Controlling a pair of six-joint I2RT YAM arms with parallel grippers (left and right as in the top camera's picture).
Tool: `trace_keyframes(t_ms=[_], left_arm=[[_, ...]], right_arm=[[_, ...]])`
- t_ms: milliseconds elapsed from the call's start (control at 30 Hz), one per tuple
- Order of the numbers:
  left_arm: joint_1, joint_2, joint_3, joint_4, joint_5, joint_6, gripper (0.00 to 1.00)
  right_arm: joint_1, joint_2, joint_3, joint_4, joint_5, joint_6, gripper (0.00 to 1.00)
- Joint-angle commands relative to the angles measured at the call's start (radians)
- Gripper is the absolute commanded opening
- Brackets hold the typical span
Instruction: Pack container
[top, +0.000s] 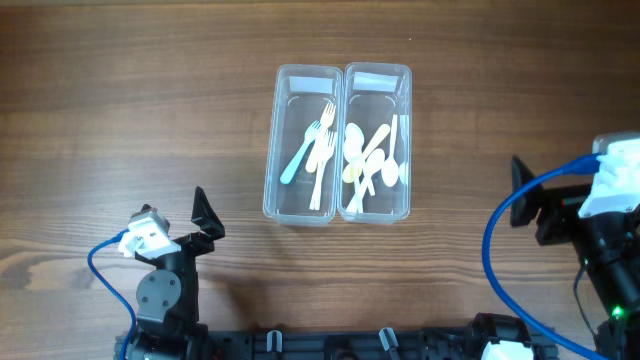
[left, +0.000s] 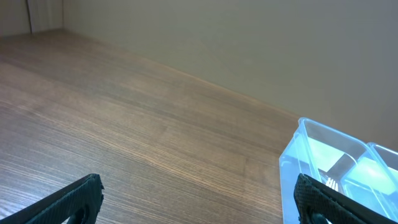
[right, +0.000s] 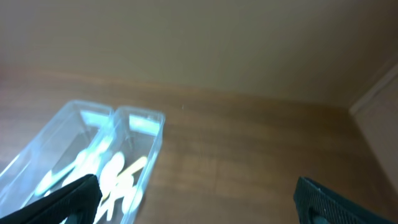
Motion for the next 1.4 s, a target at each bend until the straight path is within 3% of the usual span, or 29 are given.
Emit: trace_keyframes(t_ms=[0, 600, 1133, 1367], left_arm=[[0.008, -0.011, -0.011, 0.003, 0.012, -0.005, 1.00], [0.008, -0.011, -0.011, 0.003, 0.012, -0.005, 1.00], [0.008, -0.011, -0.011, 0.003, 0.011, -0.005, 1.00], [0.008, -0.011, -0.011, 0.003, 0.012, -0.005, 1.00]], right_arm=[[-0.002, -0.067, -0.076, 0.060, -0.008, -0.001, 1.00], [-0.002, -0.550, -0.838, 0.449, -0.062, 0.002, 1.00], [-0.002, -0.723, -1.093, 0.592, -0.090, 0.029, 1.00], [-0.002, -0.722, -1.200, 0.681, -0.104, 0.127, 1.00]])
